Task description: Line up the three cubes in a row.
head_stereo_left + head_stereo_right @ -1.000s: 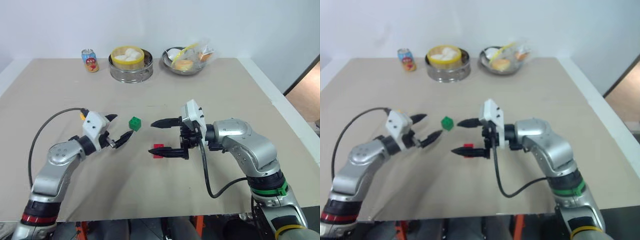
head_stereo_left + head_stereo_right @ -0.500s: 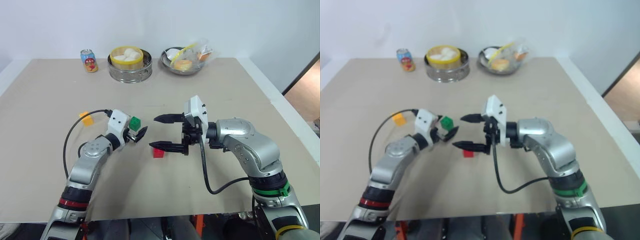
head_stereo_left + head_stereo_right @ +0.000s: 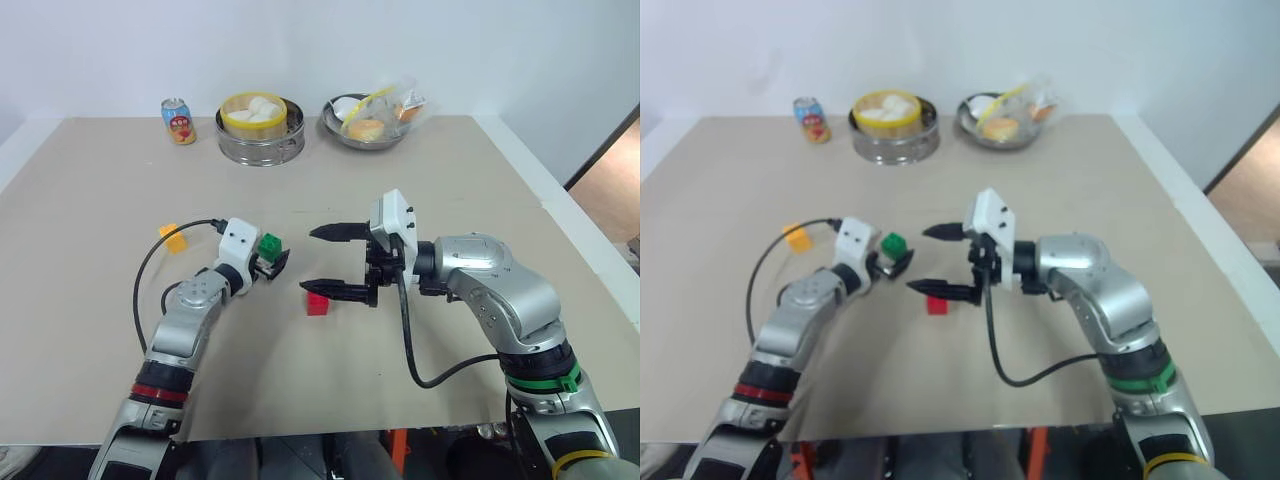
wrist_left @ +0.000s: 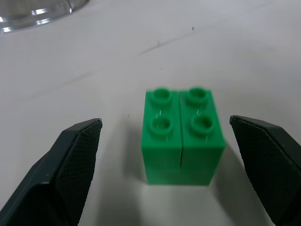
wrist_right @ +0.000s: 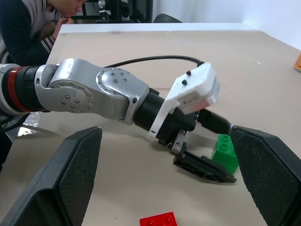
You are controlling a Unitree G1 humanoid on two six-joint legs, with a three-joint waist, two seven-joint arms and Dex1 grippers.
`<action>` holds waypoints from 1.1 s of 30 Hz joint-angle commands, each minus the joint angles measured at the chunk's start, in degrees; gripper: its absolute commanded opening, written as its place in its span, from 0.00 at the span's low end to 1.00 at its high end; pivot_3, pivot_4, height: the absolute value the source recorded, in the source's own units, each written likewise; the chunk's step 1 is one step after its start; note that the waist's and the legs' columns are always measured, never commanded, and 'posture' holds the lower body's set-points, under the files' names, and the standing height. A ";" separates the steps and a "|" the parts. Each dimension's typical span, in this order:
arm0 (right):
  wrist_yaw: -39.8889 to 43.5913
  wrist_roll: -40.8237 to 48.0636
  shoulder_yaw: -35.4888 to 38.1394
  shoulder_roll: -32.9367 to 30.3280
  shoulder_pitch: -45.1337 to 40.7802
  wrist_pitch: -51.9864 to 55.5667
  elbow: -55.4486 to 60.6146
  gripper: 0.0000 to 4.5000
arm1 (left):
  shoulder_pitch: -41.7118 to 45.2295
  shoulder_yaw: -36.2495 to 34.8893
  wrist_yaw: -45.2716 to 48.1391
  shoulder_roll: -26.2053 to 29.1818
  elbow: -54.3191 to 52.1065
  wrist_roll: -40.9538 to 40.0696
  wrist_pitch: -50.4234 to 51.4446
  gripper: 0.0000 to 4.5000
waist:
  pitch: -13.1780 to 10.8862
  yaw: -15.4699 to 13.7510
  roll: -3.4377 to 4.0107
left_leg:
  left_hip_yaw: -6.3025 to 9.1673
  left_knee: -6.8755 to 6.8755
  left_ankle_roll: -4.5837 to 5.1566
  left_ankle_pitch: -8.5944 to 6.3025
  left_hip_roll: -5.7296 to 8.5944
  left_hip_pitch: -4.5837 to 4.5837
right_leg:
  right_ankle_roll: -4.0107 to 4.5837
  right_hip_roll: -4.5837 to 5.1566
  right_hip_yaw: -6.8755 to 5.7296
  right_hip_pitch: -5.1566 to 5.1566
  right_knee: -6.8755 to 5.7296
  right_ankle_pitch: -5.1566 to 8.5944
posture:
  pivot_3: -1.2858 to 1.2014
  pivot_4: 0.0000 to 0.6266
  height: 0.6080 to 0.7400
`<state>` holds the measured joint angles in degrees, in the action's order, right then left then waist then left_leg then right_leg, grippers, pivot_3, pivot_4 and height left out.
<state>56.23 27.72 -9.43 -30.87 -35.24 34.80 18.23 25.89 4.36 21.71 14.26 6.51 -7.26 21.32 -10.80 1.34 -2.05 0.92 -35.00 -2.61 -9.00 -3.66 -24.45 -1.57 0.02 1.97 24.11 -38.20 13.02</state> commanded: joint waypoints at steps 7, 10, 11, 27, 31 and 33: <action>0.36 -1.37 -0.24 -0.13 -0.93 -2.39 0.39 1.00 | 3.09 -1.82 -0.17 -0.98 1.87 -0.58 -1.18 0.43 | 0.00 -0.01 0.00 | 0.00 0.00 0.00 0.00 0.00 0.00 | -0.01 0.00 0.00 0.00 0.00 -0.01 | 0.52 0.24 1.00; 0.31 -2.01 -0.54 -0.18 -0.89 -3.34 0.22 1.00 | 3.31 -2.03 -0.04 -0.91 2.12 -0.68 -1.29 0.30 | 0.00 -0.01 0.00 | 0.00 0.00 0.00 0.00 0.00 0.00 | -0.01 0.00 0.00 0.00 0.00 -0.01 | 0.52 0.24 1.00; 0.31 -2.13 -0.61 -0.17 -0.90 -3.46 0.25 1.00 | 3.38 -2.16 0.29 -0.86 2.21 -0.92 -1.50 0.30 | 0.00 -0.01 0.00 | 0.00 0.00 0.00 0.00 0.00 0.00 | -0.01 0.00 0.00 0.00 0.00 -0.01 | 0.52 0.24 1.00; 8.91 -3.28 -3.75 -5.84 0.22 -4.91 -0.35 1.00 | -9.67 -6.53 38.88 23.10 -11.61 -14.91 -11.43 0.30 | 0.00 0.16 -0.01 | -0.16 0.25 -0.03 -0.01 -0.05 0.02 | 0.18 0.00 0.11 0.19 0.01 0.11 | 0.52 0.24 1.00; 9.77 -4.01 -3.72 -6.22 0.27 -5.71 -1.52 1.00 | -10.06 -5.92 43.67 25.21 -11.70 -16.08 -12.14 0.30 | 0.00 -0.02 -0.01 | -0.30 0.11 -0.03 -0.01 -0.02 0.00 | 0.32 0.14 0.13 0.17 0.02 0.20 | 0.52 0.24 1.00; 10.06 -4.30 -3.73 -6.38 0.30 -6.08 -1.97 1.00 | -9.34 -4.56 46.05 25.76 -10.34 -15.02 -13.44 0.30 | 0.00 0.01 -0.01 | -0.39 0.05 -0.03 -0.01 -0.02 0.00 | 0.28 0.15 0.20 0.18 0.03 0.18 | 0.52 0.24 1.00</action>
<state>65.81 23.35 -13.66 -36.81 -34.23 29.71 15.79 15.87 -0.31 66.29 39.29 -3.32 -22.07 9.44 -10.80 1.34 -2.06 0.51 -34.96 -2.64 -9.01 -3.69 -24.44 -1.29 0.16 2.20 24.29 -38.17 13.19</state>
